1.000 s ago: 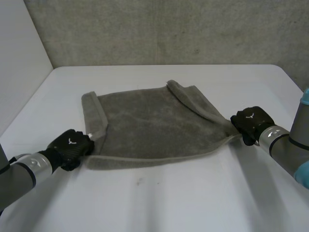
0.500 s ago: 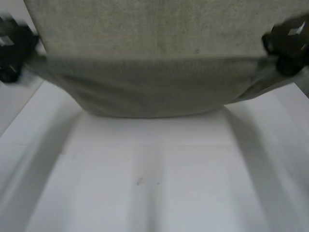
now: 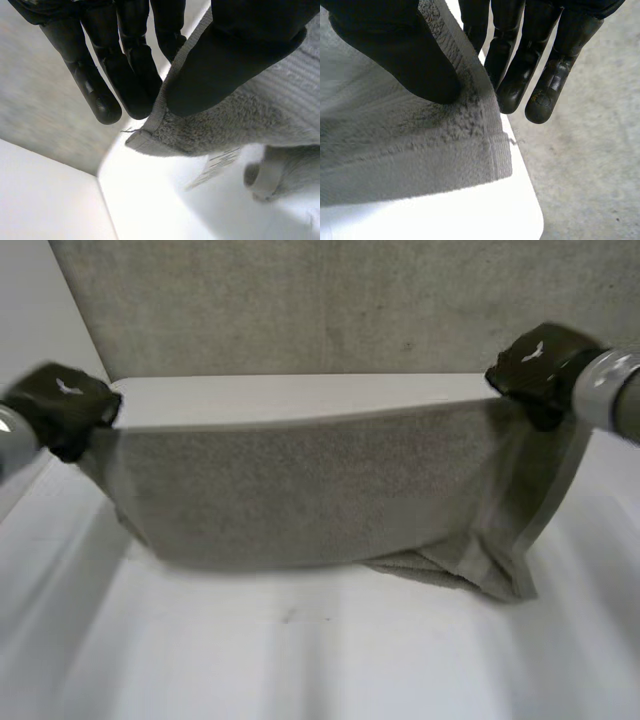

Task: Fold the laundry

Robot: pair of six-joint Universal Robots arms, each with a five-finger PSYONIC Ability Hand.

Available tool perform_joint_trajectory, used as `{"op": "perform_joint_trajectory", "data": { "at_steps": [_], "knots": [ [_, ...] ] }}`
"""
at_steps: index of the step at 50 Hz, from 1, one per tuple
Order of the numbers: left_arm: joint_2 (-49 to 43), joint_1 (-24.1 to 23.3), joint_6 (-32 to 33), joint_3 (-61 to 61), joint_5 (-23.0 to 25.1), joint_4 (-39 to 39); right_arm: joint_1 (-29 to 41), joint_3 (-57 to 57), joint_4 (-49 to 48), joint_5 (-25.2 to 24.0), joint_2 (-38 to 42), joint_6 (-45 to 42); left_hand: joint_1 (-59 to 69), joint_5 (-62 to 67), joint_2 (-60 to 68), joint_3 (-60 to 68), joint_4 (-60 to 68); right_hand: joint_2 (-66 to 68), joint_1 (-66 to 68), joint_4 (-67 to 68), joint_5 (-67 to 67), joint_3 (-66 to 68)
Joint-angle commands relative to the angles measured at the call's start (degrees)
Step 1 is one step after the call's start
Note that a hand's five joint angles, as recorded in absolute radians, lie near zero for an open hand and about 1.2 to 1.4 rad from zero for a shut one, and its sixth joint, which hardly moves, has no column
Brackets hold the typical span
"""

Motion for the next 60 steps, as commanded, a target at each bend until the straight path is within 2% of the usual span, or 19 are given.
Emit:
{"op": "perform_joint_trajectory", "data": {
  "at_steps": [1,5,7,8,10,11,12,17,28,33,38,41,46,48,49,51,52,54,60],
  "knots": [
    [-15.51,-4.27,3.25,21.13,-6.42,0.2,3.12,-9.44,-12.66,5.4,9.45,-1.04,12.24,10.77,10.28,10.35,10.23,12.85,24.71,11.62,13.89,12.03],
    [-16.85,-5.94,1.31,32.09,-6.08,1.52,4.09,-14.75,-23.43,7.26,9.9,-0.16,12.24,10.77,10.28,10.35,10.23,12.85,24.71,11.62,13.89,12.03],
    [-15.71,-9.26,-3.93,38.75,-6.25,9.03,5.4,-15.37,-36.8,8.31,7.02,0.71,12.24,10.77,10.28,10.35,10.23,12.85,24.71,11.62,13.89,12.03],
    [-15.71,-9.28,-3.96,38.77,-6.25,9.08,5.41,-15.36,-36.87,8.32,7.0,0.72,12.24,10.77,10.28,10.35,10.23,12.85,24.71,11.62,13.89,12.03],
    [-9.59,-11.3,-12.27,36.07,-6.78,21.23,5.76,-9.68,-47.98,8.84,1.49,3.6,12.24,10.77,10.28,10.35,10.23,12.85,24.71,11.62,13.89,12.03],
    [-9.55,-11.3,-12.31,36.05,-6.78,21.29,5.76,-9.65,-48.04,8.84,1.46,3.62,12.24,10.77,10.28,10.35,10.23,12.85,24.71,11.62,13.89,12.03],
    [-6.16,-10.78,-16.66,32.04,-6.69,27.21,5.67,-6.26,-51.25,8.76,-0.97,4.93,12.24,10.77,10.28,10.35,10.23,12.85,24.71,11.62,13.89,12.03],
    [-1.56,-7.79,-23.21,20.44,-6.25,38.85,5.41,-1.49,-49.72,8.32,-3.02,5.99,12.24,10.77,10.28,10.35,10.23,12.85,24.71,11.62,13.89,12.03],
    [-3.48,-4.89,-22.6,-2.06,-5.55,38.52,4.88,11.5,-43.11,1.73,-1.62,6.35,12.24,10.77,10.28,10.35,10.23,12.85,24.71,11.62,13.89,12.03],
    [-7.27,-4.27,-22.16,-12.56,-2.12,40.45,4.35,20.85,-42.41,-1.09,1.73,5.55,12.24,10.77,10.28,10.35,10.23,12.85,24.71,11.62,13.89,12.03],
    [-10.17,-3.74,-17.85,-21.26,0.78,41.33,4.18,28.58,-42.15,-2.06,5.68,5.38,12.24,10.77,10.28,10.35,10.23,12.85,24.71,11.62,13.89,12.03],
    [-10.17,-3.3,-11.61,-26.44,1.04,41.16,3.65,32.1,-41.0,-1.79,6.3,4.15,12.24,10.77,10.28,10.35,10.23,12.85,24.71,11.62,13.89,12.03],
    [-6.04,-0.05,-1.24,-32.25,0.43,36.76,0.31,35.17,-34.76,-1.18,3.84,2.13,12.24,10.77,10.28,10.35,10.23,12.85,24.71,11.62,13.89,12.03],
    [1.22,1.87,4.53,-36.01,0.08,28.11,-0.83,36.75,-26.72,-1.0,-1.41,1.16,12.24,10.77,10.28,10.35,10.23,12.85,24.71,11.62,13.89,12.03],
    [1.26,1.88,4.56,-36.02,0.08,28.06,-0.83,36.76,-26.68,-1.0,-1.44,1.16,12.24,10.77,10.28,10.35,10.23,12.85,24.71,11.62,13.89,12.03],
    [9.48,2.76,7.45,-38.04,-0.71,15.47,-1.36,38.24,-16.71,-1.17,-7.12,-0.5,12.24,10.77,10.28,10.35,10.23,12.85,24.71,11.62,13.89,12.03],
    [9.52,2.76,7.46,-38.05,-0.71,15.41,-1.36,38.25,-16.66,-1.18,-7.15,-0.51,12.24,10.77,10.28,10.35,10.23,12.85,24.71,11.62,13.89,12.03],
    [17.57,4.33,7.81,-39.88,-0.54,3.51,-2.14,38.86,-6.95,-1.53,-13.36,-2.7,12.24,10.77,10.28,10.35,10.23,12.85,24.71,11.62,13.89,12.03],
    [24.99,6.28,8.61,-42.18,1.04,-4.54,-7.51,40.1,0.3,-2.41,-19.72,-7.89,12.24,10.77,10.28,10.35,10.23,12.85,24.71,11.62,13.89,12.03]
  ]
}}
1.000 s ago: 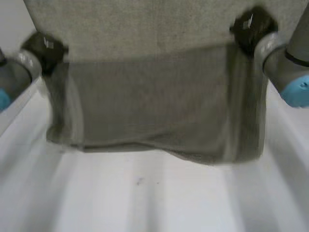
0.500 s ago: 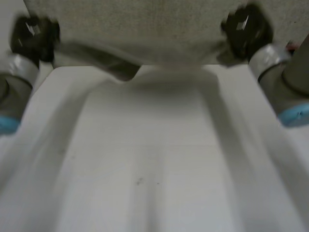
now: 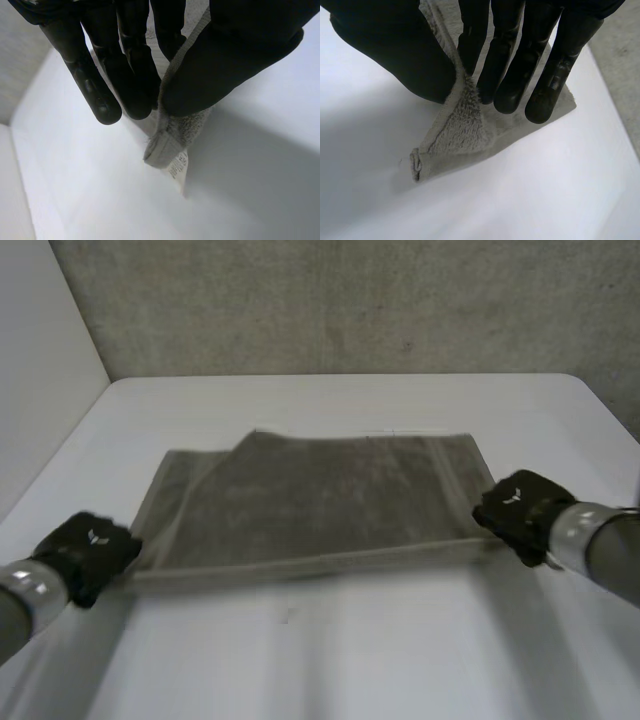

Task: Fold the laundry

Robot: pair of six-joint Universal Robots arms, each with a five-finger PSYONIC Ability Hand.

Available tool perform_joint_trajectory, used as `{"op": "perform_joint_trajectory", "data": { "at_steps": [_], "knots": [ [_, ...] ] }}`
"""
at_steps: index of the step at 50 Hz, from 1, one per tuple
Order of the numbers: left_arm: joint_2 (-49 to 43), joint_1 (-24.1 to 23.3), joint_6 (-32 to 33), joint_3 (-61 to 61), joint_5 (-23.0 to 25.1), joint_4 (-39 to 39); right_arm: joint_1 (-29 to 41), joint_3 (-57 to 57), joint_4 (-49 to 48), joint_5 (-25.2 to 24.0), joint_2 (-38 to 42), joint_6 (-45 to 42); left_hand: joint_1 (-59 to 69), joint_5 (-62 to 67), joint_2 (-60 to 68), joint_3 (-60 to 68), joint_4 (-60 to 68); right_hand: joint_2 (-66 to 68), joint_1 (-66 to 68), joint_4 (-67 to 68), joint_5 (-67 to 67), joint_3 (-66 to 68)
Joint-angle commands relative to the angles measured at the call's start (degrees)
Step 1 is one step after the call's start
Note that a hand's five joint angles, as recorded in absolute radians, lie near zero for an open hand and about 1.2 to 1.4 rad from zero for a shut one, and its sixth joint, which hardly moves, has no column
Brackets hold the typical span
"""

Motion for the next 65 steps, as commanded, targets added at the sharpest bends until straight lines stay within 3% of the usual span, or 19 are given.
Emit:
{"op": "perform_joint_trajectory", "data": {
  "at_steps": [1,8,10,13,19,21,29,39,40,41,42,43,49,57,61,65],
  "knots": [
    [10.96,1.88,0.77,-3.02,2.52,-12.12,-6.25,1.51,11.17,-0.83,-8.62,-7.52,11.66,10.53,10.27,10.34,10.22,12.85,24.71,11.62,13.49,12.03],
    [6.57,1.43,0.24,-1.71,4.55,-0.59,-6.61,0.02,8.27,-0.22,-5.37,-8.33,11.66,10.53,10.27,10.34,10.22,12.85,24.71,11.62,13.49,12.03],
    [-0.78,0.3,0.15,2.4,3.94,6.84,-5.22,-3.31,3.11,0.57,0.05,-6.85,11.66,10.53,10.27,10.34,10.22,12.85,24.71,11.62,13.49,12.03],
    [-8.94,-2.51,0.15,8.54,2.72,11.6,-1.71,-7.17,-2.34,1.45,4.89,-4.21,11.66,10.53,10.27,10.34,10.22,12.85,24.71,11.62,13.49,12.03],
    [-20.85,-4.81,-0.02,19.39,-2.3,13.38,2.44,-14.84,-11.51,4.26,13.17,-2.0,11.66,10.53,10.27,10.34,10.22,12.85,24.71,11.62,13.49,12.03],
    [-27.24,-5.16,-0.55,26.12,-5.28,14.34,3.58,-19.12,-19.81,5.67,18.33,-2.09,11.66,10.53,10.27,10.34,10.22,12.85,24.71,11.62,13.49,12.03],
    [-34.3,-7.62,-2.57,34.41,-6.61,19.78,5.95,-26.34,-37.94,5.49,29.85,-4.11,11.66,10.53,10.27,10.34,10.22,12.85,24.71,11.62,13.49,12.03],
    [-38.86,-9.99,-3.89,40.04,-7.49,25.69,6.57,-34.78,-38.4,6.28,39.62,-4.9,11.66,10.53,10.27,10.34,10.22,12.85,24.71,11.62,13.49,12.03],
    [-39.13,-10.17,-3.89,40.13,-7.66,25.6,7.0,-34.79,-38.58,6.37,39.8,-5.08,11.66,10.53,10.27,10.34,10.22,-17.9,-6.04,-19.13,-17.26,-18.72],
    [-39.14,-10.17,-3.89,40.13,-7.66,25.6,7.01,-34.79,-38.58,6.37,39.8,-5.08,11.66,10.53,10.27,10.34,10.22,-18.21,-6.35,-19.43,-17.56,-19.02],
    [-39.22,-10.6,-3.63,39.78,-7.75,25.25,7.79,-34.35,-38.93,6.29,39.63,-4.99,-21.79,-22.92,-23.18,-23.11,-23.23,-57.15,-45.29,-58.38,-56.51,-57.97],
    [-39.22,-11.22,-3.54,39.08,-7.84,24.99,8.06,-34.0,-38.93,5.85,39.02,-4.47,-58.34,-59.47,-59.73,-59.66,-59.78,-57.15,-45.29,-58.38,-56.51,-57.97],
    [-37.29,-11.75,-3.54,36.44,-8.19,24.81,7.97,-31.45,-38.84,6.2,34.27,-1.65,-58.34,-59.47,-59.73,-59.66,-59.78,-57.15,-45.29,-58.38,-56.51,-57.97],
    [-29.2,-11.75,-6.0,31.25,-8.1,24.81,7.54,-23.63,-37.35,5.76,22.58,14.87,-58.34,-59.47,-59.73,-59.66,-59.78,-57.15,-45.29,-58.38,-56.51,-57.97],
    [-23.16,-11.66,-11.34,26.44,-7.66,25.07,3.51,-18.89,-29.39,4.62,16.36,22.93,-58.34,-59.47,-59.73,-59.66,-59.78,-57.15,-45.29,-58.38,-56.51,-57.97],
    [-18.32,-11.66,-18.54,22.21,-7.23,25.07,0.69,-17.22,-21.3,1.82,14.67,25.67,-58.34,-59.47,-59.73,-59.66,-59.78,-57.15,-45.29,-58.38,-56.51,-57.97]
  ]
}}
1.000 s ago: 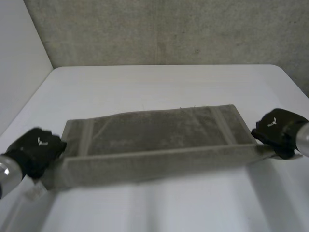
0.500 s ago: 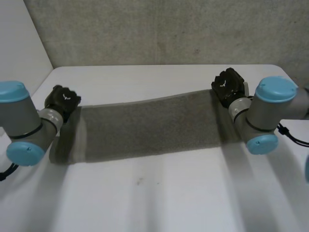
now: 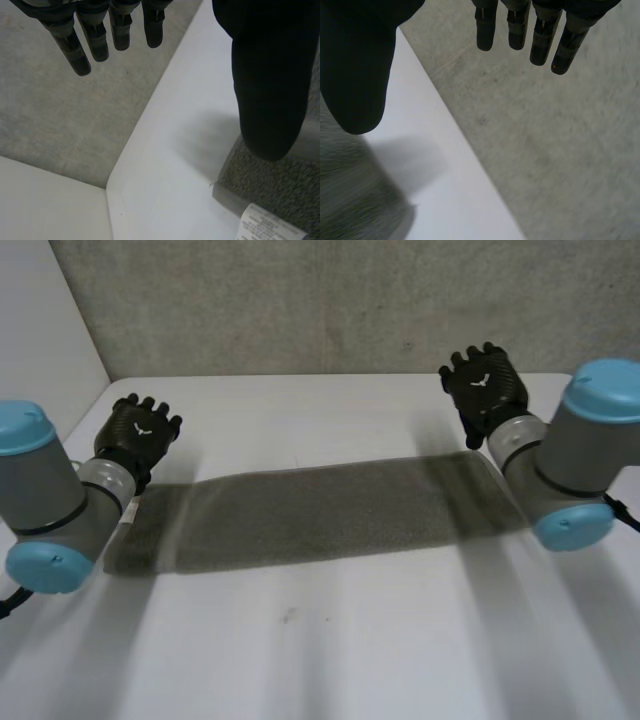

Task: Fold the laundry

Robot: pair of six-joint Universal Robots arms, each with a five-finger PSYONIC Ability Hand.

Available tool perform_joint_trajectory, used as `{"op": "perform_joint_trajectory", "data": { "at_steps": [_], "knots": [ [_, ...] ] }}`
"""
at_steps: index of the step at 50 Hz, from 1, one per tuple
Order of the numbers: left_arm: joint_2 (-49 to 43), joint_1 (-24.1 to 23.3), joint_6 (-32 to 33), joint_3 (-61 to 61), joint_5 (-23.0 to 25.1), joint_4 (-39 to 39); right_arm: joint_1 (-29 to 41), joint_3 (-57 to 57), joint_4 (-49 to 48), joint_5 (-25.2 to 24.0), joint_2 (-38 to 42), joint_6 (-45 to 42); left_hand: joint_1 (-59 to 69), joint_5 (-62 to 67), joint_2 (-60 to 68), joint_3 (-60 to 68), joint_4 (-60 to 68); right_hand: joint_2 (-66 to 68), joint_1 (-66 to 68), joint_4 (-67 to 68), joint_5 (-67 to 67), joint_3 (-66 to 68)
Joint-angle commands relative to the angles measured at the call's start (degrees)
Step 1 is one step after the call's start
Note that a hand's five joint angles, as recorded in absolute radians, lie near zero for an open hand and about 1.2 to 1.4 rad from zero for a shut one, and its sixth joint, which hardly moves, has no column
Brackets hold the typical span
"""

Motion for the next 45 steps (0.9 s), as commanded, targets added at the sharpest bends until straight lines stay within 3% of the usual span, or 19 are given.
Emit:
{"op": "perform_joint_trajectory", "data": {
  "at_steps": [1,3,6,12,19,32,34,40,43,45],
  "knots": [
    [8.76,0.09,-10.66,-7.27,0.69,0.24,-6.57,5.24,16.81,-5.04,-5.85,9.3,-0.14,-1.68,0.25,0.23,0.18,0.4,1.32,-0.2,-0.29,1.12],
    [9.73,0.09,-13.56,-8.32,0.87,0.24,-7.71,5.6,19.54,-6.1,-5.94,10.09,-0.14,-1.68,0.25,0.23,0.18,2.44,3.36,1.85,1.75,3.16],
    [12.88,0.53,-23.37,-10.25,2.62,-0.02,-10.44,7.61,22.28,-7.86,-5.86,10.54,-0.14,-1.68,0.25,0.23,0.18,5.48,6.39,4.88,4.78,6.19],
    [14.82,0.97,-31.83,-12.28,6.93,-0.02,-13.53,11.66,18.25,-10.94,-3.92,10.19,-0.14,-1.68,0.25,0.23,0.18,19.96,20.87,19.36,19.27,20.68],
    [14.91,0.89,-31.93,-13.42,7.28,0.16,-15.11,13.16,12.01,-12.0,0.55,9.31,-0.14,-1.68,0.25,0.23,0.18,29.03,29.95,28.44,28.34,29.75],
    [14.91,0.97,-31.93,-14.39,7.28,0.68,-15.2,12.19,10.51,-11.56,3.81,4.47,-0.14,-1.68,0.25,0.23,0.18,44.69,45.6,44.09,43.99,45.4],
    [14.91,0.97,-31.93,-14.48,7.28,0.68,-15.28,11.75,10.34,-11.56,4.6,3.42,-0.14,-1.68,0.25,0.23,0.18,67.36,68.28,66.77,66.67,68.08],
    [15.0,0.97,-31.93,-14.74,7.28,0.77,-15.72,10.96,9.9,-11.12,5.04,1.75,-0.14,-1.68,0.25,0.23,0.18,67.5,68.42,66.91,66.81,68.22],
    [15.09,0.97,-31.93,-14.83,7.28,0.77,-16.95,10.52,9.81,-8.92,4.43,0.61,-0.14,-1.68,0.25,0.23,0.18,67.5,68.42,66.91,66.81,68.22],
    [15.18,0.89,-31.93,-15.0,7.28,0.77,-19.4,9.47,9.72,-3.15,3.29,-1.67,-0.14,-1.68,0.25,0.23,0.18,67.5,68.42,66.91,66.81,68.22]
  ]
}}
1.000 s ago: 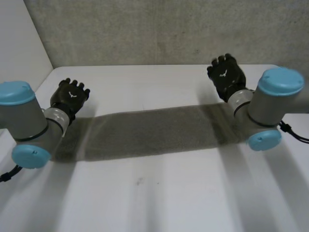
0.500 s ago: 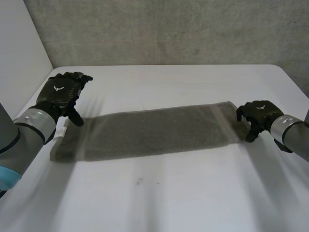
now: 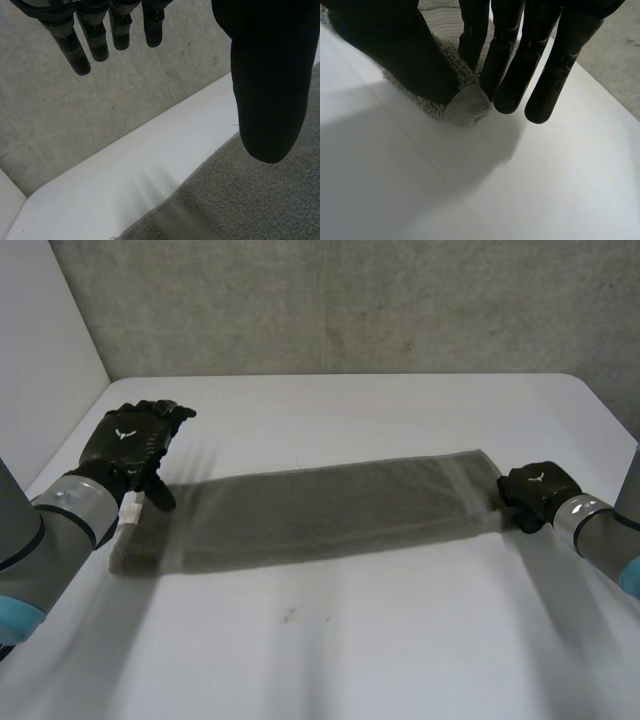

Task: Fold the laundry

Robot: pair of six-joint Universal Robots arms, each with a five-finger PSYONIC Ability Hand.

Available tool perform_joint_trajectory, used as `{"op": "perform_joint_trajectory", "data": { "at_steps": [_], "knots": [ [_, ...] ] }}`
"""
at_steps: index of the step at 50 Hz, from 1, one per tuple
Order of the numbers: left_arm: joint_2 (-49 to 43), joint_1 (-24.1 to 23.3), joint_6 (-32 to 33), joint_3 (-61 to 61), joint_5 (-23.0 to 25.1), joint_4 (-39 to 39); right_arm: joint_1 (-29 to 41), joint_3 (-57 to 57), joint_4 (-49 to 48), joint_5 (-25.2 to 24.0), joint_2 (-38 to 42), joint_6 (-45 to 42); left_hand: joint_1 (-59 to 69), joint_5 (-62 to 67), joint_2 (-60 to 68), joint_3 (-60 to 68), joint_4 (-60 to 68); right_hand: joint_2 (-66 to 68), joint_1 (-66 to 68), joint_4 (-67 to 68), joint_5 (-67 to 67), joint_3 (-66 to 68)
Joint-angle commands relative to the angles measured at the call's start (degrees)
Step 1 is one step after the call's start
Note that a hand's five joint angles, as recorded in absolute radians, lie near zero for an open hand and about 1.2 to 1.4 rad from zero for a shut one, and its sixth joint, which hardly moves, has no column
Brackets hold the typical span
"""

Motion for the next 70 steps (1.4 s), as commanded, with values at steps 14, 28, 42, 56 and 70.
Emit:
{"op": "perform_joint_trajectory", "data": {
  "at_steps": [14,28,42,56,70],
  "knots": [
    [2.2,0.0,-0.02,-1.22,0.01,0.02,-1.28,-5.27,-1.23,14.03,-11.87,-8.29,0.22,-1.59,0.51,0.24,0.4,13.12,26.56,11.88,14.92,12.36],
    [2.37,0.09,-0.02,-1.84,0.01,0.02,35.9,-5.35,-10.54,0.85,-9.32,-2.58,0.22,-1.59,0.51,0.24,0.4,13.12,26.56,11.88,14.92,12.36],
    [2.72,-0.44,-0.02,-2.54,0.09,0.11,45.57,-7.64,-10.1,0.85,3.68,-6.27,0.22,-1.59,0.51,0.24,0.4,-45.35,-31.91,-46.6,-43.56,-46.11],
    [-0.79,-9.58,-0.28,3.09,-0.87,-0.15,31.77,3.7,-7.12,4.63,-14.07,17.98,0.22,-1.59,0.51,0.24,0.4,-56.88,-43.44,-58.12,-55.08,-57.64],
    [-13.01,-17.49,2.09,5.28,-13.88,-0.68,18.85,17.06,-6.85,4.28,-13.37,9.64,0.22,-1.59,0.51,0.24,0.4,-44.68,-31.24,-45.93,-42.89,-45.44]
  ]
}}
